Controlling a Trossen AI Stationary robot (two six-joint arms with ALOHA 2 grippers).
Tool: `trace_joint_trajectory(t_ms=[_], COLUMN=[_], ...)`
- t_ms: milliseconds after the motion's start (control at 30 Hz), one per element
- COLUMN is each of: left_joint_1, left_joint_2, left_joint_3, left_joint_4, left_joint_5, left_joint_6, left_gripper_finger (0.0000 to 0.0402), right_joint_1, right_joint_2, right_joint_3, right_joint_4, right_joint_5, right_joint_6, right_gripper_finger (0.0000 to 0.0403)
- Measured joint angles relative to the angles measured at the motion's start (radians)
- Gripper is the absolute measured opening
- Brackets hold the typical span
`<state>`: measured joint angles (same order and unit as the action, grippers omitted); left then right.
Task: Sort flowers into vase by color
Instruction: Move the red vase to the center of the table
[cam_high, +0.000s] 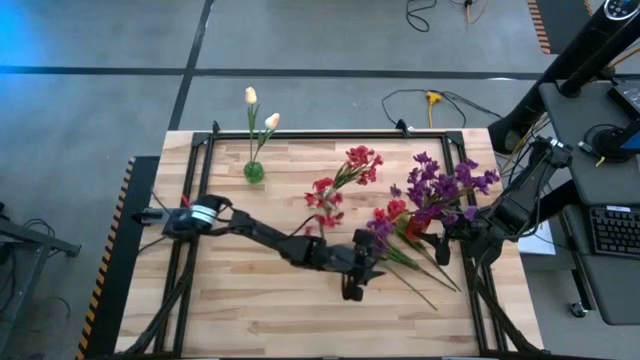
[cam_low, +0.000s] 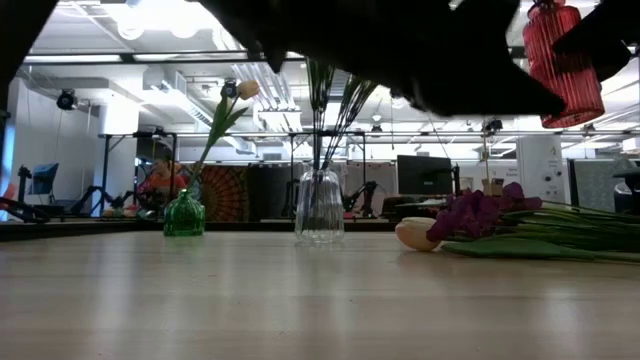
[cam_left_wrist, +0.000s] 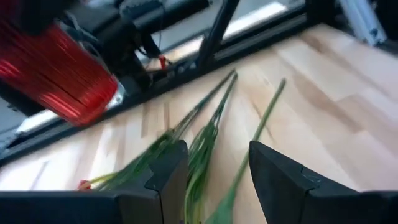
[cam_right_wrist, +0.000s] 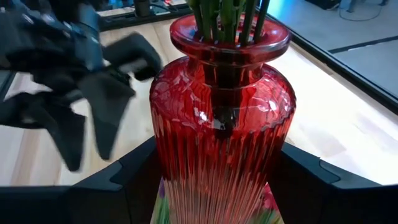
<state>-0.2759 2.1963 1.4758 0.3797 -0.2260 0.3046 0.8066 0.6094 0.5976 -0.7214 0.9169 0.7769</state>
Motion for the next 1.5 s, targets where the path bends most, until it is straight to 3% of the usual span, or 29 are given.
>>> trace_joint_trajectory(t_ms=[333, 633, 967, 1267, 1500], left_joint_1=[0.022, 0.034, -0.005, -0.016, -0.06], left_joint_2=[0.133, 0.136, 0.131, 0.04, -0.095], left_joint_3=[0.165, 0.173, 0.253, 0.267, 0.265], left_joint_4=[-0.126, -0.123, -0.308, -0.458, -0.604], left_joint_5=[0.03, 0.023, 0.023, 0.026, 0.069], left_joint_6=[0.006, 0.031, 0.037, 0.054, 0.035], left_gripper_finger=[0.0176, 0.0229, 0.0233, 0.0233, 0.0233], right_joint_1=[0.001, 0.001, 0.008, 0.099, 0.141], right_joint_2=[0.0, 0.0, 0.0, 0.022, 0.145], right_joint_3=[0.0, 0.0, -0.004, -0.04, -0.045], right_joint_4=[0.001, 0.001, 0.001, 0.051, 0.213], right_joint_5=[0.0, 0.0, 0.002, 0.078, 0.11], right_joint_6=[-0.002, 0.0, -0.001, 0.036, -0.035], right_gripper_finger=[0.0248, 0.0245, 0.0243, 0.0243, 0.0247])
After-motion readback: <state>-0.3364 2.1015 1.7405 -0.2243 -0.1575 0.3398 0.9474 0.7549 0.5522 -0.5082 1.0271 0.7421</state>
